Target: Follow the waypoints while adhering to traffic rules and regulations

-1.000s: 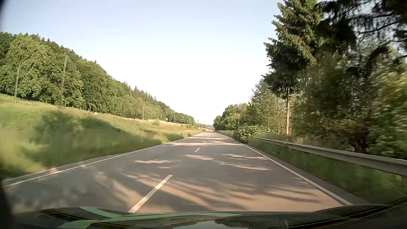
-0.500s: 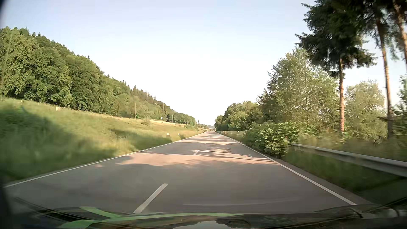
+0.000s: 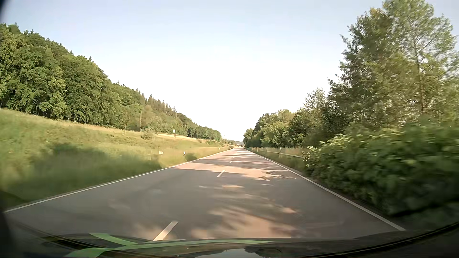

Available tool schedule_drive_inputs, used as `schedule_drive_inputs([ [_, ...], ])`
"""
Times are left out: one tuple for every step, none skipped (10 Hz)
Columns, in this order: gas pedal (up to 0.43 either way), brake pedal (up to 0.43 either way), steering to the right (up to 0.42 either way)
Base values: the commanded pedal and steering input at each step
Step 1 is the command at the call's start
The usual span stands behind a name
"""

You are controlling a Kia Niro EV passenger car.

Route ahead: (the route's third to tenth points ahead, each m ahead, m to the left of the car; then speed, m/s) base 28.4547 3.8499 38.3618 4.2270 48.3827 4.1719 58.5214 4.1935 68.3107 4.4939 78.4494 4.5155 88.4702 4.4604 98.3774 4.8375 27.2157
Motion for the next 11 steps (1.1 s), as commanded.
schedule_drive_inputs([
  [0.197, 0.0, -0.004],
  [0.197, 0.0, -0.004],
  [0.197, 0.0, -0.004],
  [0.197, 0.0, -0.004],
  [0.197, 0.0, -0.004],
  [0.197, 0.0, -0.004],
  [0.197, 0.0, -0.004],
  [0.197, 0.0, -0.004],
  [0.189, 0.0, -0.004],
  [0.169, 0.0, -0.004],
  [0.138, 0.0, -0.004],
])
